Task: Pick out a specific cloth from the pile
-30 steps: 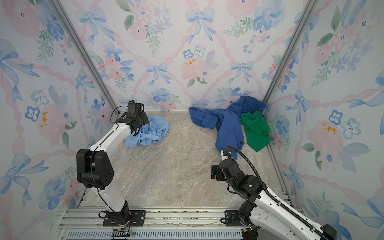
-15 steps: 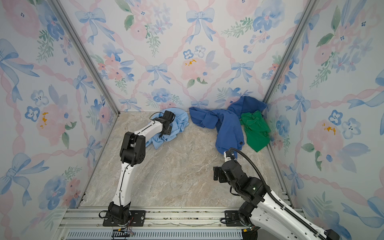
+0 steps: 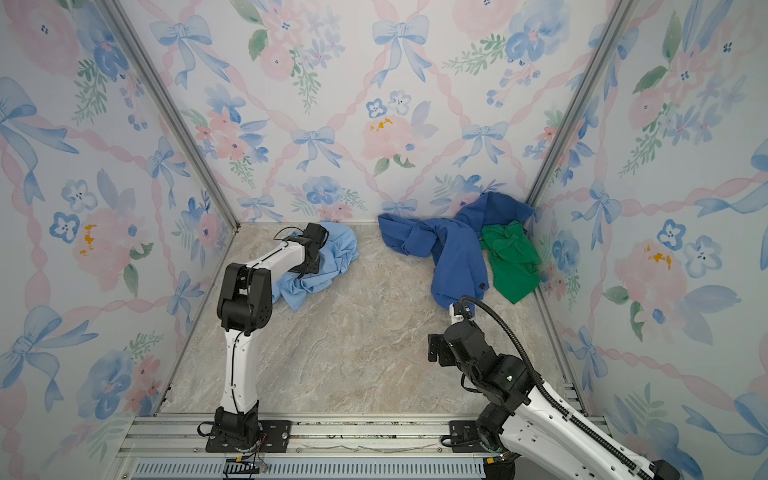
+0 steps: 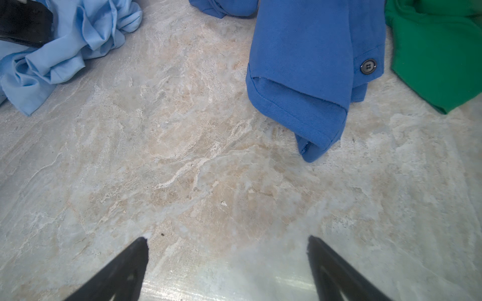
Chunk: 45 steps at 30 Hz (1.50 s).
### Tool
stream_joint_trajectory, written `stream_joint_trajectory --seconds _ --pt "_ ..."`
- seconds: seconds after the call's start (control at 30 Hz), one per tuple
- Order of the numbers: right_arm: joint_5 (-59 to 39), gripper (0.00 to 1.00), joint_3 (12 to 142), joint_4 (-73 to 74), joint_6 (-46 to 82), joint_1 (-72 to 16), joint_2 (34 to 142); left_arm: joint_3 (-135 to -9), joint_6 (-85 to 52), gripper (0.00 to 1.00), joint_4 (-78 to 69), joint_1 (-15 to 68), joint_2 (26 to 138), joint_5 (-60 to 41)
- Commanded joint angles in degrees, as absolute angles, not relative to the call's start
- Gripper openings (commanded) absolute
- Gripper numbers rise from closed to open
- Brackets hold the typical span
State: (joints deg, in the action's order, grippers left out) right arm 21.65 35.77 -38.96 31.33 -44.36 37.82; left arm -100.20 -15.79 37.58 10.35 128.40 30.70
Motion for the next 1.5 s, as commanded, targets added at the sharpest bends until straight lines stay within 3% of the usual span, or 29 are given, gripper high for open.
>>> stream_joint_trajectory --seconds 0.0,0.1,0.23,0.43,0.6,0.7,0.87,1.0,1.07,1.3,1.47 --pt "22.2 0.97 36.9 -38.7 31.6 -44.6 37.8 -95.0 -20.2 0.0 40.5 2.8 122.4 32.7" --pt "22.1 0.97 37.3 -37.5 31.1 -44.6 39.1 -94.8 -18.7 0.0 40.3 0.7 118.3 32.6" --pt "21.2 0.97 38.2 -36.1 30.6 -44.7 42.1 -99.7 -15.5 0.0 40.1 4.4 116.4 35.7" --pt "20.7 0.97 37.2 -34.4 31.6 -45.4 43.5 -107.4 -7.3 0.0 41.6 12.0 129.6 34.3" --pt "21.5 0.97 36.9 -36.7 32.2 -46.0 41.2 -109.1 -8.3 0.0 46.6 12.0 138.6 31.5" --pt "22.7 0.97 36.8 -38.0 32.1 -46.0 39.4 -108.2 -8.5 0.1 46.4 10.5 138.4 25.3" --pt "24.2 0.97 37.3 -39.2 31.4 -45.5 38.3 -108.9 -6.3 0.57 44.0 9.8 133.7 19.8" --pt "24.4 0.97 38.2 -39.2 31.0 -44.4 38.4 -111.0 -5.0 0.87 42.7 9.8 128.4 17.7" --pt "24.2 0.97 39.2 -38.9 29.9 -43.3 38.7 -111.1 -4.6 0.98 41.6 9.8 125.6 17.7" --pt "20.5 0.97 43.4 -38.1 26.6 -38.9 41.8 -102.8 -6.5 0.98 38.8 9.8 120.2 16.2" --pt "20.0 0.97 44.8 -36.6 25.4 -38.1 43.7 -88.7 -9.9 0.98 27.7 9.8 110.1 14.8"
